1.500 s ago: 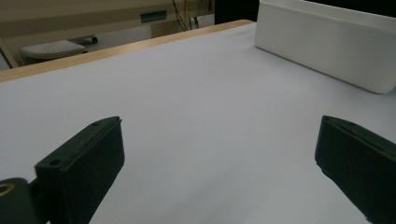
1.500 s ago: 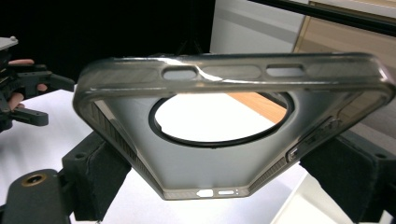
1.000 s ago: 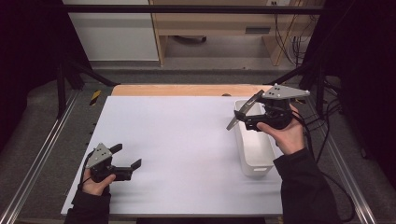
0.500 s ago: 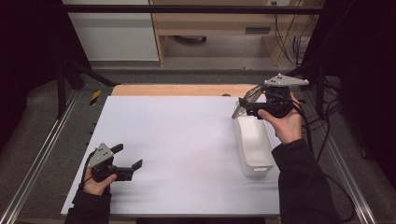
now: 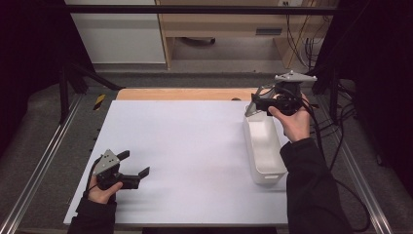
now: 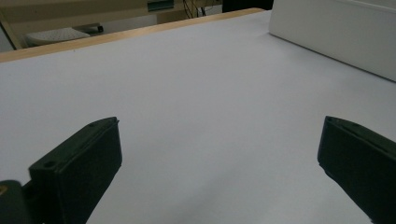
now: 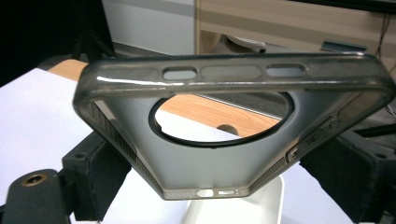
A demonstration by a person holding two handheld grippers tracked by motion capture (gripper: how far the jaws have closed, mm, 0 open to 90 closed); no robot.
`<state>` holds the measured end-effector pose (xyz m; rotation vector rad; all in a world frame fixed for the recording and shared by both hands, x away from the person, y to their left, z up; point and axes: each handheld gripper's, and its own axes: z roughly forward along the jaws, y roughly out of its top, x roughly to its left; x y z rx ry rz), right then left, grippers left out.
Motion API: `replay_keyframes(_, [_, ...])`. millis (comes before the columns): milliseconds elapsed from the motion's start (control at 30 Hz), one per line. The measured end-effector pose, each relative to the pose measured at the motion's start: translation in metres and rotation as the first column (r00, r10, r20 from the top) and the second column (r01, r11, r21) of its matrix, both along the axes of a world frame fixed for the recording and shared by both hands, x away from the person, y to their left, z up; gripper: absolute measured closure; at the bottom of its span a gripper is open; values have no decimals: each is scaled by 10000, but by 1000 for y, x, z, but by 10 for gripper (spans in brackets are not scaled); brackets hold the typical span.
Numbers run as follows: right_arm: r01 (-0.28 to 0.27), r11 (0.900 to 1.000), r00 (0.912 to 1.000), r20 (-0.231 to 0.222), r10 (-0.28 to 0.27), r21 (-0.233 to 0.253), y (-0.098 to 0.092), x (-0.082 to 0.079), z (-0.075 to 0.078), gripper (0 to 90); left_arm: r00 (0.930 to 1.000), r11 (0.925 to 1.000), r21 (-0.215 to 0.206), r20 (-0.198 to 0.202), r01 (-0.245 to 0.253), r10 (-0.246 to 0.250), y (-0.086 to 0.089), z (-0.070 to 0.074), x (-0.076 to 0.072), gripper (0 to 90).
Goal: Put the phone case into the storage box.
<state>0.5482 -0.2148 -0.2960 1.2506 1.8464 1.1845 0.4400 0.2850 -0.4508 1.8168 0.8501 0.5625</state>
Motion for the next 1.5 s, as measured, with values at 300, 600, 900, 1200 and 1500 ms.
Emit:
replay_keyframes(300, [816,9967,9962,-296,-814,47,-1,14,-8,117,10000,10000,30,-6,45,-45,-1,-1,0,0])
replay_keyframes(600, [1446,9895,9874,-644,-1444,-15,1,28,-20,117,9999,9999,57,-33,98,-98,-2,-2,1,0])
replay_keyframes(900, [1826,9828,9790,-875,-1843,-270,3,41,-30,117,9999,9998,85,-41,159,-159,-3,-2,1,0])
replay_keyframes(1200, [2093,9772,9709,-1114,-2121,-360,5,51,-41,116,9998,9997,117,-71,193,-192,-3,-3,1,0])
replay_keyframes(1500, [2264,9730,9630,-1398,-2305,-445,8,61,-55,116,9997,9996,162,-87,229,-228,-4,-4,2,0])
